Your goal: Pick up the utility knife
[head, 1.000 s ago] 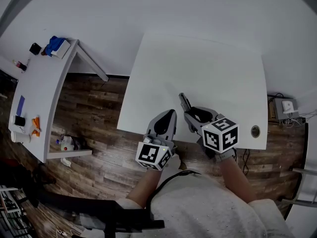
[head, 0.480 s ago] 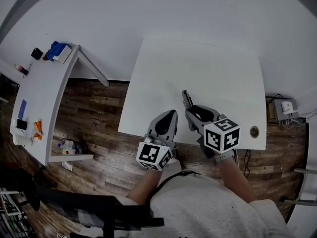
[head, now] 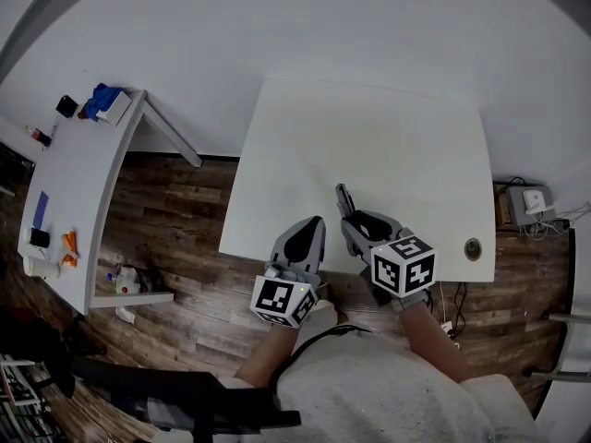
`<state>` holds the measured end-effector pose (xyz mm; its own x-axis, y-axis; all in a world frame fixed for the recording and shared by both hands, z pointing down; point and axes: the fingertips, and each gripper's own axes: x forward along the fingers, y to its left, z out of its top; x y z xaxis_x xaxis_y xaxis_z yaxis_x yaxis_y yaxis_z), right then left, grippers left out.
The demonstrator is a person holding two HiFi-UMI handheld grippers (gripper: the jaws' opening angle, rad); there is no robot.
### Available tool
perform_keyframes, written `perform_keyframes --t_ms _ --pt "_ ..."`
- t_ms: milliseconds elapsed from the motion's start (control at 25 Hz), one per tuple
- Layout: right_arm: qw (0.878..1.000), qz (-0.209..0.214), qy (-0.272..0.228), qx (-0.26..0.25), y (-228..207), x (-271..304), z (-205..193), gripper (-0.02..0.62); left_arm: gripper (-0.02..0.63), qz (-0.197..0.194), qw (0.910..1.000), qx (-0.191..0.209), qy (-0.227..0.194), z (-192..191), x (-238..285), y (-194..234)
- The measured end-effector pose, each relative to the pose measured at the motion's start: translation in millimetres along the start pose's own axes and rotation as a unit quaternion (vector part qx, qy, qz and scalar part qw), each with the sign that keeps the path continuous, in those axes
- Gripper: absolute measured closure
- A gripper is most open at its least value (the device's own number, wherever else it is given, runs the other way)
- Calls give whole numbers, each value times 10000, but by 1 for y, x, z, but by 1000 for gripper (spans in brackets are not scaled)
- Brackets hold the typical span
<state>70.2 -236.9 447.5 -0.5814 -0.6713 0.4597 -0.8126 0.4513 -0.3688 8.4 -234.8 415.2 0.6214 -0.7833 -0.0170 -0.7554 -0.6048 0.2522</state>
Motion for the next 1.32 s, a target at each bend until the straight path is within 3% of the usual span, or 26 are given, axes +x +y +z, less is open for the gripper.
perform_keyframes --t_ms 1320 --pt "9999 -54 -58 -113 5 0 2 465 598 128 9999 13 -37 0 -8 4"
